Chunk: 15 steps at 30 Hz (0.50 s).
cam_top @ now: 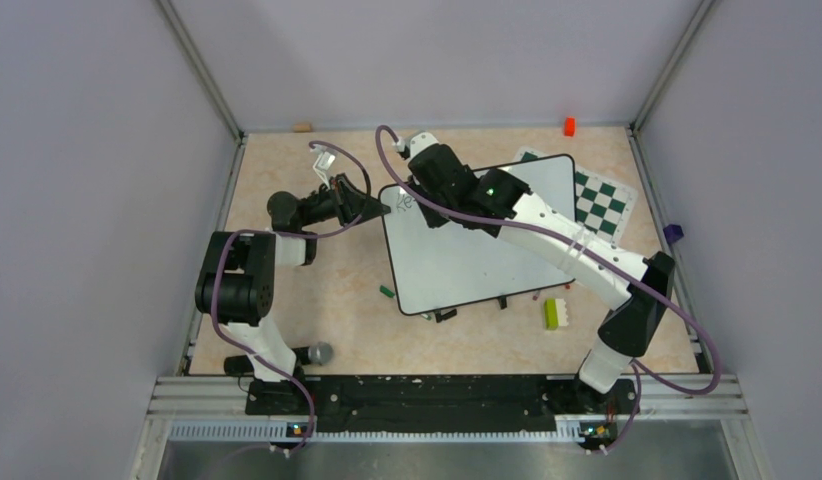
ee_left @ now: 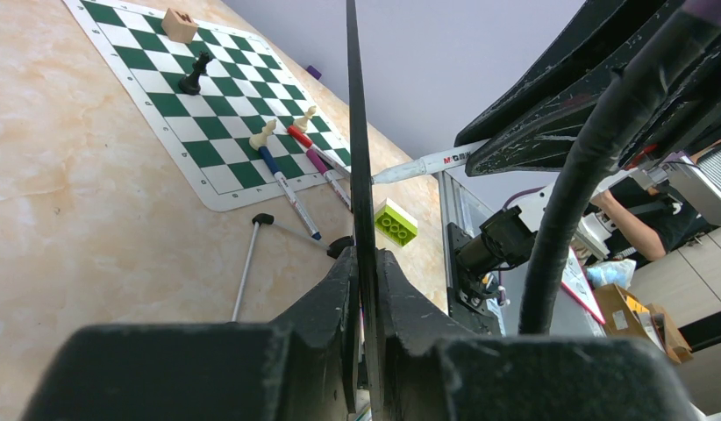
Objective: Write a sentence on the whiteboard
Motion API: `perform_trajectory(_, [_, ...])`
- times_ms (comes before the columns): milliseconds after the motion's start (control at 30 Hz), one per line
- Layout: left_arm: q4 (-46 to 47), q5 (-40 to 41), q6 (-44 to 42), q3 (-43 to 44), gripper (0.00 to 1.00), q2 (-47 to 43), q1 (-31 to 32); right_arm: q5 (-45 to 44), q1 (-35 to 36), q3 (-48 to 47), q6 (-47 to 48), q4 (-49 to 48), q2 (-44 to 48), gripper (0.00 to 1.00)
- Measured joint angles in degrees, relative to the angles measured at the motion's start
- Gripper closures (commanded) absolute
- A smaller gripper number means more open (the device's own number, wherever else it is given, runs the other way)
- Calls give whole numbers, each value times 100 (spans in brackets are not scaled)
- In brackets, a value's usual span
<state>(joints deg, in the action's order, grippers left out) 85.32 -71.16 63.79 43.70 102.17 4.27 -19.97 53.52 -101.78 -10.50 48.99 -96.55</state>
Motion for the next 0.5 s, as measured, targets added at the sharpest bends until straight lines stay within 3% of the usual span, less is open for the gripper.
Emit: perform_trajectory(500, [-2, 0, 0, 0, 92, 0, 0, 186, 0, -2, 79, -273, 0, 100])
